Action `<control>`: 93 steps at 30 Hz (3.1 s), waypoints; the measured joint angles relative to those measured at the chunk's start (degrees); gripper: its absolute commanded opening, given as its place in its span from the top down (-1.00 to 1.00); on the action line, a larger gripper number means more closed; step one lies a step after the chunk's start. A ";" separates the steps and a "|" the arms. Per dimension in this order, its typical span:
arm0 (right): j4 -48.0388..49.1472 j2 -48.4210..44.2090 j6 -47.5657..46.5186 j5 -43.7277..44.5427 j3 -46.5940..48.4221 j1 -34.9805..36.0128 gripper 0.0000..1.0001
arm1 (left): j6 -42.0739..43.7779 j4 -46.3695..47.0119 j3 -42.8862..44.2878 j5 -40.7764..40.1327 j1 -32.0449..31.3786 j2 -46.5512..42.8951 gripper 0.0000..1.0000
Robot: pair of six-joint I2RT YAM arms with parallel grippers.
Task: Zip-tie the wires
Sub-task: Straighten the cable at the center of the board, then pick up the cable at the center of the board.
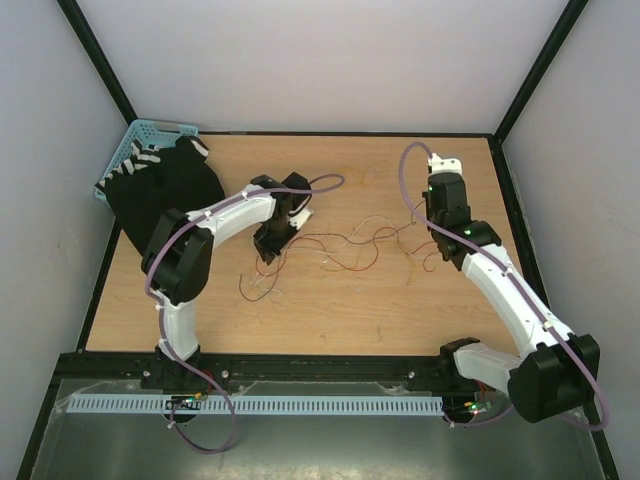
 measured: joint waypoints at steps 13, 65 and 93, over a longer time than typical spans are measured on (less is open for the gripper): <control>0.28 1.92 0.81 -2.73 -2.23 -0.35 0.14 | 1.05 0.63 0.44 0.63 0.81 -0.31 -0.14; 22.16 67.87 1.36 -35.71 46.47 -0.17 -0.03 | -12.59 44.83 -25.42 27.23 22.29 -52.89 -0.98; 16.13 31.52 0.48 -42.14 37.92 0.50 1.00 | -17.59 48.33 -25.42 35.69 22.88 -56.15 -0.98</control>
